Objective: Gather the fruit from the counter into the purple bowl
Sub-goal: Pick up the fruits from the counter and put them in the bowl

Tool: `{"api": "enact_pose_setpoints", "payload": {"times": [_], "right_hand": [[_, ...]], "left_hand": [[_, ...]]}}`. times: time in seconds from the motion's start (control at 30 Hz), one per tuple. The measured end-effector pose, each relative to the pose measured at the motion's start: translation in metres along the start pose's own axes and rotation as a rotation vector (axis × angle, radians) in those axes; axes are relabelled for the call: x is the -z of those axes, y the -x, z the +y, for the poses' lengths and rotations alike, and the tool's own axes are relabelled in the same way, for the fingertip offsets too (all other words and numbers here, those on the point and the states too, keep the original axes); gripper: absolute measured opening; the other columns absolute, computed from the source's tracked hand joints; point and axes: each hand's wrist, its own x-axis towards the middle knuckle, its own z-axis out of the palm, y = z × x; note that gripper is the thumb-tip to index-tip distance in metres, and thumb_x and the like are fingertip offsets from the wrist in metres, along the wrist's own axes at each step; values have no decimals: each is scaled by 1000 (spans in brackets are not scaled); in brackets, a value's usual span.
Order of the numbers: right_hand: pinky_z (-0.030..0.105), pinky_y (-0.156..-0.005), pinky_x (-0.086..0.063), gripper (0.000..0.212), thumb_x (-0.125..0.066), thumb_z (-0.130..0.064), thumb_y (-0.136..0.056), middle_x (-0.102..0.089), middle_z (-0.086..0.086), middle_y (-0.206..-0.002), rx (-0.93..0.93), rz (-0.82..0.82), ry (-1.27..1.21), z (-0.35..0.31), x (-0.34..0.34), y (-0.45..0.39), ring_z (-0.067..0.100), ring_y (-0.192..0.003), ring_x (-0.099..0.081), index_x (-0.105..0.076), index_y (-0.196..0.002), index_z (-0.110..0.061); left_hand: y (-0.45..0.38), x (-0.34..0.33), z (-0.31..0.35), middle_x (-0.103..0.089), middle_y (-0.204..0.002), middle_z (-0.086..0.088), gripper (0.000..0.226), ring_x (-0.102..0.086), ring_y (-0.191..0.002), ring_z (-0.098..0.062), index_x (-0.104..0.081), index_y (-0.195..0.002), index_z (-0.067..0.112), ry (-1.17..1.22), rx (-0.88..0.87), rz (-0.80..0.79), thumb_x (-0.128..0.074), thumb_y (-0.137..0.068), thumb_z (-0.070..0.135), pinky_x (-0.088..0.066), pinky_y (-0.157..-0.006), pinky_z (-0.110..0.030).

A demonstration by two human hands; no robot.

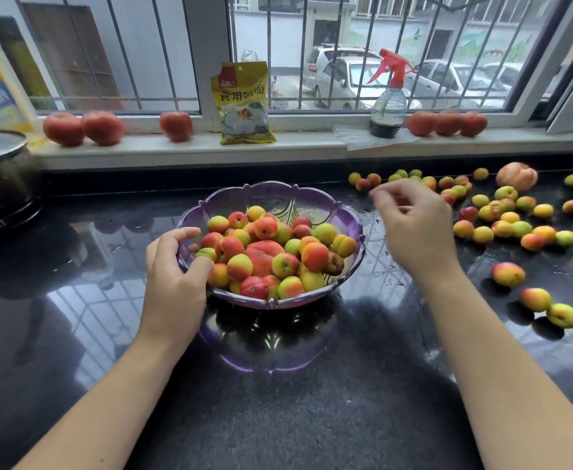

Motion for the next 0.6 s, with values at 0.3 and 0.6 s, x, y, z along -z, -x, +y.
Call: {"api": "enact_pose_setpoints", "payload": {"times": [0.3, 0.6], "right_hand": [[47, -114, -31, 44, -55, -15, -90, -57, 15, -140, -266, -160, 587, 74, -16, -17, 37, -129, -48, -61, -134, -14], [57, -121, -12, 20, -54, -14, -90, -66, 9, -113, -327, -278, 890, 70, -23, -15, 36, -116, -58, -68, -101, -22]], "left_hand": [[2, 0, 4, -45, -126, 5, 42, -52, -108, -4, -58, -120, 36, -17, 7, -7, -52, -78, 34, -49, -107, -45], [2, 1, 5, -45, -128, 5, 36, -53, -117, -14, -57, -114, 42, -22, 11, -22, -53, -79, 35, -49, -108, -51]]}}
